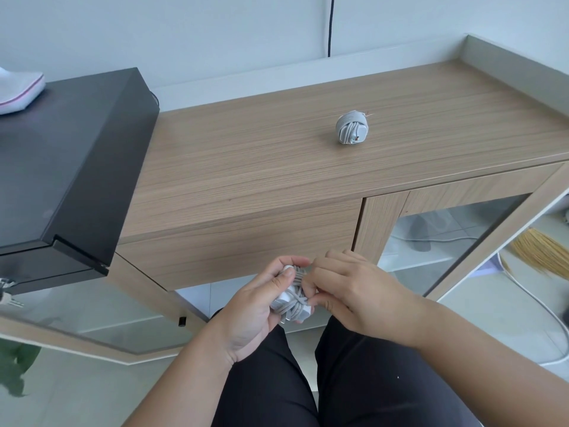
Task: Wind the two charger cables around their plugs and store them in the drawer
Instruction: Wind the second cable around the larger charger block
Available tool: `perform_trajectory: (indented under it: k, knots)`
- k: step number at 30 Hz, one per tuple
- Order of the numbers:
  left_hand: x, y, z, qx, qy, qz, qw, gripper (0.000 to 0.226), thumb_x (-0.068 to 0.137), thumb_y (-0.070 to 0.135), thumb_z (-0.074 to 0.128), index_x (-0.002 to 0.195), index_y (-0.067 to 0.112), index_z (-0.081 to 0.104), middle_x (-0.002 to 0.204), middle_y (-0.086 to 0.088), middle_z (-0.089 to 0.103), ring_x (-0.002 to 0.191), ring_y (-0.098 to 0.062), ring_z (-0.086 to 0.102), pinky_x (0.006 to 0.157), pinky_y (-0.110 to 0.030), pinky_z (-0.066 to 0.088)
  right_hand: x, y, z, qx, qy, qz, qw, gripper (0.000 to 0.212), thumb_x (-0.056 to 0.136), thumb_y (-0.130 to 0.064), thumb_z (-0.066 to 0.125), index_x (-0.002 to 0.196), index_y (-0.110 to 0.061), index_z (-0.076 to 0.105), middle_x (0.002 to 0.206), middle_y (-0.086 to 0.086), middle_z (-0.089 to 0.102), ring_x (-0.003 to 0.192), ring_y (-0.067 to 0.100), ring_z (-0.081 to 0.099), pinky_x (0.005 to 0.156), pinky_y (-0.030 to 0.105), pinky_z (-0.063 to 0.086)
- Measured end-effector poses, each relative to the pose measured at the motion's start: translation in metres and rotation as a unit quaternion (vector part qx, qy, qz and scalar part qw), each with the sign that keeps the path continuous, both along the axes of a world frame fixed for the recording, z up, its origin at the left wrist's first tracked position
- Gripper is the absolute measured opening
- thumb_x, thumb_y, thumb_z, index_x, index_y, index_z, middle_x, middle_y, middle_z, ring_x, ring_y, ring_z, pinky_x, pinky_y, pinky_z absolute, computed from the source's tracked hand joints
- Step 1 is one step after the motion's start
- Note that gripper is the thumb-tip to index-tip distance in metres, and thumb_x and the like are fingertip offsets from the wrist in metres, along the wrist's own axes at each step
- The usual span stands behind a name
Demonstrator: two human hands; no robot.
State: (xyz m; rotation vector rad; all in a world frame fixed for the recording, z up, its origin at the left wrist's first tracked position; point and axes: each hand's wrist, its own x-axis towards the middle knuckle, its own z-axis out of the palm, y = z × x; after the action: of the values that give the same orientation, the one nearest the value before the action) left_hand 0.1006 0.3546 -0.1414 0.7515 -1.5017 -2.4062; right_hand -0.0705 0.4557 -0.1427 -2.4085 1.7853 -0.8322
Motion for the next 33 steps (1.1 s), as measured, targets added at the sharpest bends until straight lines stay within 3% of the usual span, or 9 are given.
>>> perform_trajectory:
  k: [3, 6, 9, 11, 14, 19, 23, 30, 33]
  knots:
    - [-0.001, 0.000, 0.002, -0.013, 0.004, 0.011, 1.000, 0.037, 0.091, 0.036, 0.054, 0.123, 0.016, 0.058, 0.101, -0.012, 0.064, 0.097, -0.032, 0.059, 0.077, -0.035, 0.050, -0.001, 0.001, -0.003, -0.004, -0.071, 0.000, 0.997, 0.005, 0.092, -0.017, 0.060, 0.087, -0.017, 0.060, 0.082, -0.014, 0.049, 0.074, 0.005, 0.043, 0.070, 0.027, 0.045]
    - [-0.005, 0.000, 0.004, -0.016, 0.024, 0.034, 0.999, 0.037, 0.091, 0.036, 0.053, 0.122, 0.016, 0.058, 0.107, -0.013, 0.064, 0.097, -0.030, 0.060, 0.076, -0.033, 0.051, -0.001, 0.005, -0.007, -0.015, -0.210, -0.042, 0.977, 0.010, 0.087, -0.019, 0.067, 0.094, -0.017, 0.060, 0.087, -0.013, 0.054, 0.077, 0.003, 0.051, 0.072, 0.019, 0.045]
    - [-0.009, 0.001, 0.007, -0.027, 0.044, 0.047, 0.998, 0.035, 0.093, 0.035, 0.049, 0.122, 0.016, 0.058, 0.108, -0.008, 0.066, 0.097, -0.022, 0.063, 0.083, -0.036, 0.051, 0.004, 0.006, -0.008, -0.027, -0.293, -0.098, 0.951, 0.028, 0.084, -0.028, 0.069, 0.106, -0.022, 0.053, 0.099, -0.012, 0.061, 0.086, 0.009, 0.059, 0.078, 0.023, 0.049]
    - [-0.010, 0.002, 0.009, -0.046, 0.041, 0.042, 0.997, 0.035, 0.094, 0.035, 0.047, 0.122, 0.017, 0.057, 0.111, -0.008, 0.067, 0.102, -0.024, 0.061, 0.091, -0.044, 0.045, 0.008, 0.005, -0.006, -0.031, -0.321, -0.111, 0.940, 0.033, 0.083, -0.024, 0.069, 0.110, -0.026, 0.050, 0.102, -0.011, 0.063, 0.090, 0.011, 0.062, 0.082, 0.025, 0.052]
    - [-0.012, 0.002, 0.011, -0.067, 0.037, 0.034, 0.997, 0.036, 0.094, 0.038, 0.047, 0.122, 0.019, 0.055, 0.115, -0.010, 0.065, 0.105, -0.028, 0.059, 0.093, -0.048, 0.042, 0.011, 0.005, -0.004, -0.041, -0.324, -0.132, 0.936, 0.037, 0.083, -0.017, 0.068, 0.113, -0.028, 0.050, 0.101, -0.011, 0.065, 0.091, 0.008, 0.064, 0.082, 0.026, 0.053]
    - [-0.012, 0.004, 0.010, -0.072, 0.048, 0.049, 0.995, 0.037, 0.095, 0.037, 0.044, 0.125, 0.016, 0.052, 0.115, -0.006, 0.066, 0.102, -0.021, 0.062, 0.088, -0.041, 0.047, 0.022, 0.003, -0.003, -0.056, -0.316, -0.164, 0.933, 0.040, 0.083, -0.015, 0.065, 0.115, -0.033, 0.049, 0.100, -0.017, 0.063, 0.093, 0.007, 0.064, 0.082, 0.026, 0.054]
    - [-0.010, 0.007, 0.003, -0.063, 0.049, 0.078, 0.994, 0.036, 0.093, 0.037, 0.045, 0.123, 0.019, 0.055, 0.110, -0.007, 0.067, 0.098, -0.019, 0.063, 0.085, -0.041, 0.049, 0.015, 0.003, -0.003, -0.012, -0.385, -0.120, 0.915, 0.035, 0.080, -0.021, 0.071, 0.114, -0.027, 0.060, 0.101, -0.011, 0.068, 0.096, 0.013, 0.066, 0.084, 0.030, 0.055]
    - [-0.012, 0.007, 0.003, -0.070, 0.043, 0.077, 0.994, 0.034, 0.092, 0.039, 0.046, 0.119, 0.024, 0.059, 0.111, -0.008, 0.065, 0.097, -0.019, 0.064, 0.081, -0.035, 0.052, 0.004, 0.001, -0.001, -0.019, -0.356, -0.086, 0.930, 0.021, 0.080, -0.025, 0.075, 0.100, -0.017, 0.073, 0.100, -0.008, 0.073, 0.093, 0.013, 0.069, 0.078, 0.037, 0.058]
    - [-0.012, 0.007, 0.005, -0.079, 0.039, 0.063, 0.994, 0.034, 0.092, 0.040, 0.045, 0.120, 0.024, 0.058, 0.107, -0.004, 0.064, 0.094, -0.020, 0.063, 0.080, -0.036, 0.049, 0.001, 0.000, 0.002, -0.035, -0.325, -0.063, 0.943, 0.014, 0.083, -0.019, 0.074, 0.096, -0.014, 0.075, 0.098, -0.006, 0.073, 0.090, 0.009, 0.069, 0.076, 0.029, 0.057]
